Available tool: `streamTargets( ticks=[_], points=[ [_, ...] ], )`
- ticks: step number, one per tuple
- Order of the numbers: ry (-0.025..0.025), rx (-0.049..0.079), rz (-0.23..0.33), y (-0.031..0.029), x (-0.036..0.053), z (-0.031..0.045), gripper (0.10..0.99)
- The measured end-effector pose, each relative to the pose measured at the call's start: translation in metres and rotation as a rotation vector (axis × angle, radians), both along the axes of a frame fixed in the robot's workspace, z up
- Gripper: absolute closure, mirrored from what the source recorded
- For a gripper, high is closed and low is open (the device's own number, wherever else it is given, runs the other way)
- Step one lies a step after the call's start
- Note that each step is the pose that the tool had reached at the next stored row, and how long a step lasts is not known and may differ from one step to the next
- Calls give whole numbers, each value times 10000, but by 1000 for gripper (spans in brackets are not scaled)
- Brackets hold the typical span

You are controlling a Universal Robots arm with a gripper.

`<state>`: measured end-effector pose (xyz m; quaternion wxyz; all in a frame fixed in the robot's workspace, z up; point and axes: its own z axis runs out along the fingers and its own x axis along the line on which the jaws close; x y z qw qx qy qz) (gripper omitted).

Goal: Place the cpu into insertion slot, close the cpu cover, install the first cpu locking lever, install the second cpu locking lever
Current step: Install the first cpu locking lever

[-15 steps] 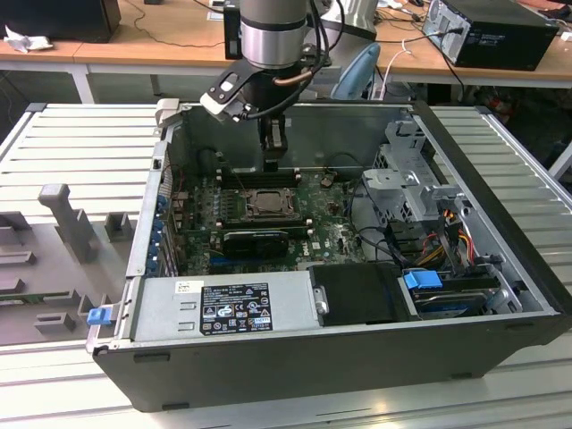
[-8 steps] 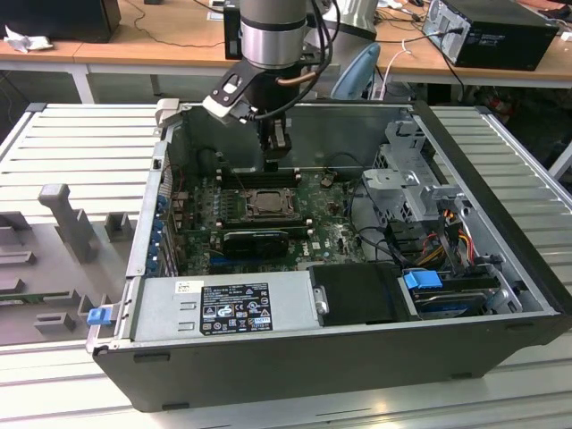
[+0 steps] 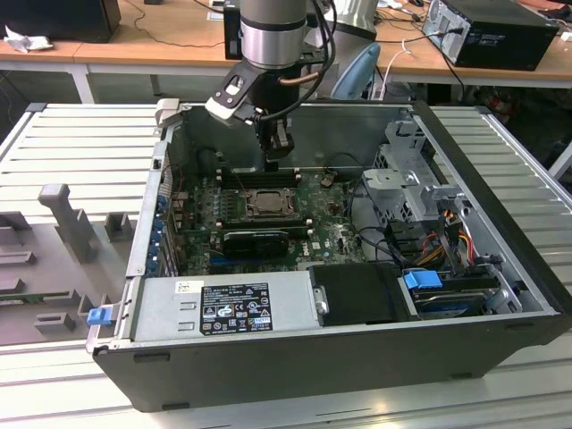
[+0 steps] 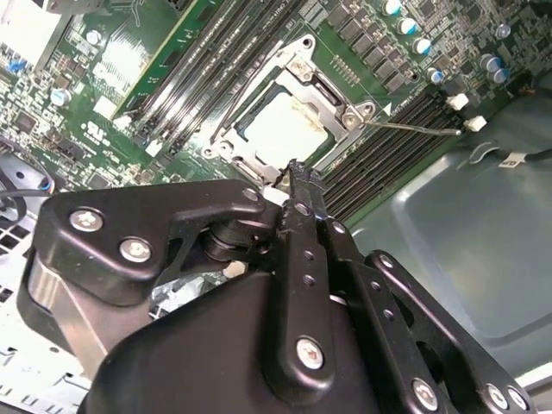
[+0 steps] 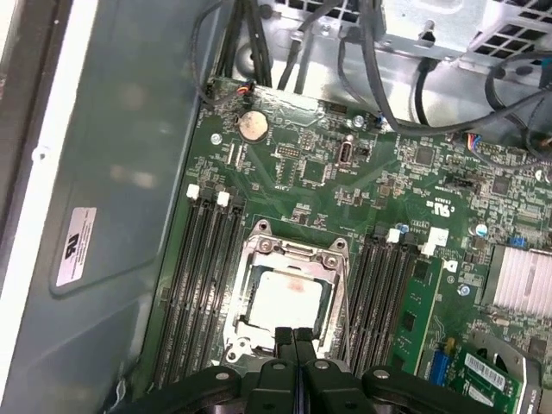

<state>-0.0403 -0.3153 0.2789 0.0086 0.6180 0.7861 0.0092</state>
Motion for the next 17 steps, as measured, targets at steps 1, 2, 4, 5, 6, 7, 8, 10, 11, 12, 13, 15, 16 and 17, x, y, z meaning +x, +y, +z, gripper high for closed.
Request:
streamTargets(
  ticks=[1, 2, 4, 5, 6, 7, 8, 10, 11, 12, 13, 15, 16, 17],
  points=[
    [0, 0, 151, 0, 0, 0, 980],
    [-1, 0, 309, 0, 0, 0, 980],
    [0, 0, 477, 0, 0, 0, 980],
    [-1, 0, 652, 0, 0, 0, 980],
    [0, 0, 789, 0, 0, 0, 980],
    [0, 0, 883, 0, 0, 0, 980],
    [0, 0, 996, 0, -1, 0, 980],
    [0, -1, 1263, 0, -2, 0, 980],
    [0, -1, 1496, 0, -2, -1, 980],
    [0, -1, 1691, 0, -2, -1, 980],
    [0, -2, 2029, 0, -2, -3, 980],
    [0, -1, 2462, 0, -2, -3, 980],
    [0, -1, 2695, 0, -2, -3, 980],
    [0, -1, 2840, 0, -2, -3, 980]
  ],
)
